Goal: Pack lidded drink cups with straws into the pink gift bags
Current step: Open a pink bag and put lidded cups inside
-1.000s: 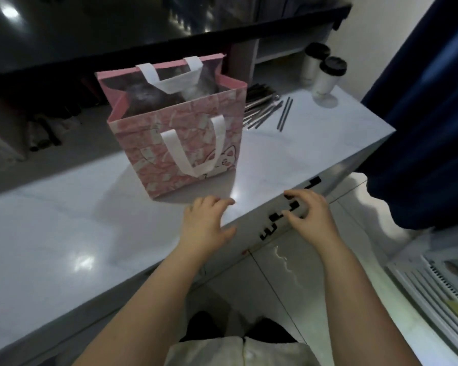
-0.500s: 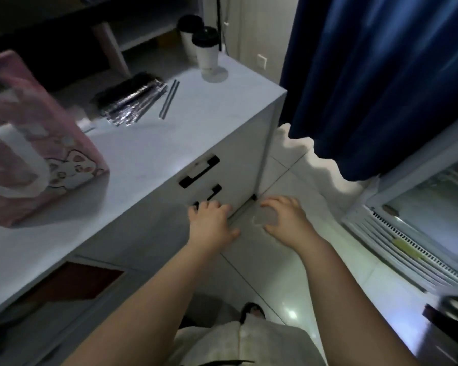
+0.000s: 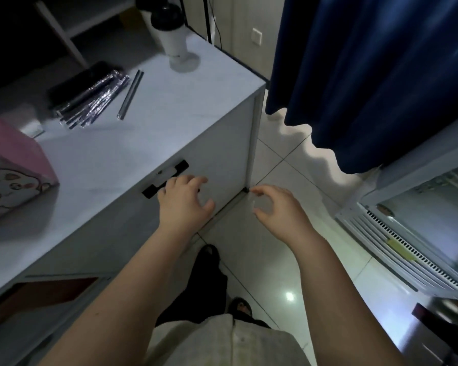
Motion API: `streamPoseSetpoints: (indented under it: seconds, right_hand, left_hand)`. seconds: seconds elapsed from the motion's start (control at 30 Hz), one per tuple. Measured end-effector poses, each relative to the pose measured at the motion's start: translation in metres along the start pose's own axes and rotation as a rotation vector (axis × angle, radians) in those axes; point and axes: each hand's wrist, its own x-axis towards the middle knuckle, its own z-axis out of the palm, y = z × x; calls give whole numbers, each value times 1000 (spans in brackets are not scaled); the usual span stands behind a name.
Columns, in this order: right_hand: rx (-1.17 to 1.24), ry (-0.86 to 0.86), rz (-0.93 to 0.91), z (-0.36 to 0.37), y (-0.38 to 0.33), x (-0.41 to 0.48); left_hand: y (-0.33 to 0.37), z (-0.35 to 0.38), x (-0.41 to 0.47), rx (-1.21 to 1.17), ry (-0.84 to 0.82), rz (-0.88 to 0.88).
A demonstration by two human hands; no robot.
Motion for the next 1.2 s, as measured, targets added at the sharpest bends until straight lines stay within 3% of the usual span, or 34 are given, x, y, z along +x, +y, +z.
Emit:
streamPoseSetpoints:
  seconds: [0.2, 0.47, 0.53, 0.67, 0.8, 1.07, 1.2]
  right_hand:
    - [48, -21, -143, -29, -55, 93]
    - [-141, -133, -386, -45, -134, 236]
    - [-121, -83, -391, -46, -145, 269]
    - [31, 228, -418, -35, -154, 307]
    - [65, 179, -431, -32, -159, 349]
    - [-198, 37, -509, -22, -186, 433]
    - [-346, -30, -423, -32, -193, 482]
  left_hand:
    - [-23, -51, 93, -130, 190, -99]
    - [-50, -93, 219, -266, 259, -135]
    - [-64, -107, 247, -283, 316, -181]
    - [-73, -117, 277, -393, 284, -182]
    - [-67, -113, 286, -607, 250, -149]
    - [-87, -135, 298, -300, 424, -426]
    - [-66, -133, 303, -262, 460, -498]
